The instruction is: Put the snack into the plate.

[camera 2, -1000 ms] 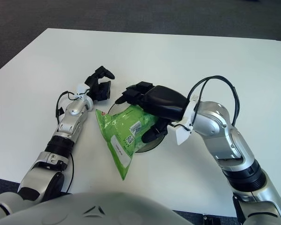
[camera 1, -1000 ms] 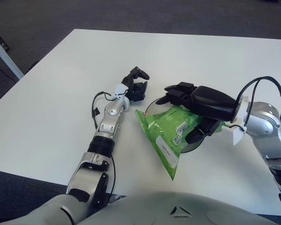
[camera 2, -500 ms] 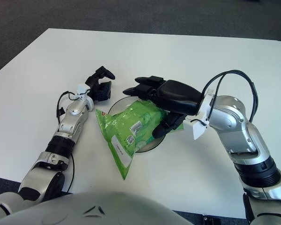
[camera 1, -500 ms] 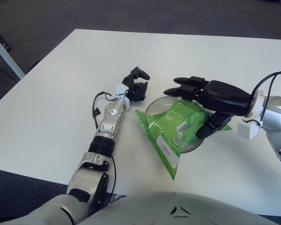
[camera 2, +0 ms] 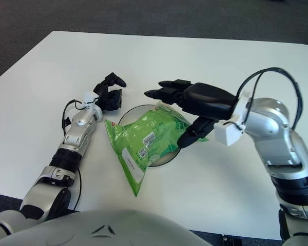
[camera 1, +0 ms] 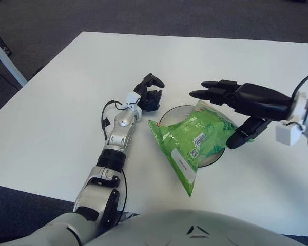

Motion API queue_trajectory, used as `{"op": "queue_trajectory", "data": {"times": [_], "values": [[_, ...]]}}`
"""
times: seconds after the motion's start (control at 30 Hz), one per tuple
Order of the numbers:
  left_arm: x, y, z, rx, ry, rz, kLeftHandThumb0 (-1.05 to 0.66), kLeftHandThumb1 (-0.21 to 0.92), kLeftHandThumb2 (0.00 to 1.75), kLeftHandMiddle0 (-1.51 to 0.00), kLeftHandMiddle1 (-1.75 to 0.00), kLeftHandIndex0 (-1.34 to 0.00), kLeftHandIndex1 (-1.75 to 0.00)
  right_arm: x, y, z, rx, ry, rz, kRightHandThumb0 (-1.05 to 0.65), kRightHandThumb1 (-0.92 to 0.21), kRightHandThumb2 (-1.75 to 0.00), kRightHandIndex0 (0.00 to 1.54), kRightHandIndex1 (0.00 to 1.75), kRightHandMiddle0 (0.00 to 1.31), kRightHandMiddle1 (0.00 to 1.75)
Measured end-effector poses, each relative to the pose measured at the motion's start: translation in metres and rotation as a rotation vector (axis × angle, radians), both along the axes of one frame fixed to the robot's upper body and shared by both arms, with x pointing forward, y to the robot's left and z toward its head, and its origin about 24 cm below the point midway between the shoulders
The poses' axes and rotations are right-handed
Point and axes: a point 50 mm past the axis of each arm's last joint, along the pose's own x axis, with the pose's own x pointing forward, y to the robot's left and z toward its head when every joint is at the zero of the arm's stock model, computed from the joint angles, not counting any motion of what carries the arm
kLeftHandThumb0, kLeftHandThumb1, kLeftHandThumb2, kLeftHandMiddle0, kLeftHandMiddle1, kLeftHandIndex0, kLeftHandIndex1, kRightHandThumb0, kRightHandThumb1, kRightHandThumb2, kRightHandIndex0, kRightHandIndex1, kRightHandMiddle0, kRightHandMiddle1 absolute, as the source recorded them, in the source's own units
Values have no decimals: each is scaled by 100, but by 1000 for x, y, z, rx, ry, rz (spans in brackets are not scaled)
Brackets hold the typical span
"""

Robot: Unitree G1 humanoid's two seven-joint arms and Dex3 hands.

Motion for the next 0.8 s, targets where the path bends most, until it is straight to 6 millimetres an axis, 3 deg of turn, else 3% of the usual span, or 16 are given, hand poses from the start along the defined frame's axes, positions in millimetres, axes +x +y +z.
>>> {"op": "queue_trajectory", "data": {"times": [0.3,0.8], "values": [[-1,-2,3,14,-40,-8,-39,64,91,-105,-175,-36,-175,-5,-14,17,-27,-44,-80,-105,-92,-20,0,0,0,0],[-1,-1,3,14,-46,-9,-39,62,93,-105,-175,-37,-175,-6,-16,18,-29,-44,-87,-105,-92,-21,0,0,0,0]]}}
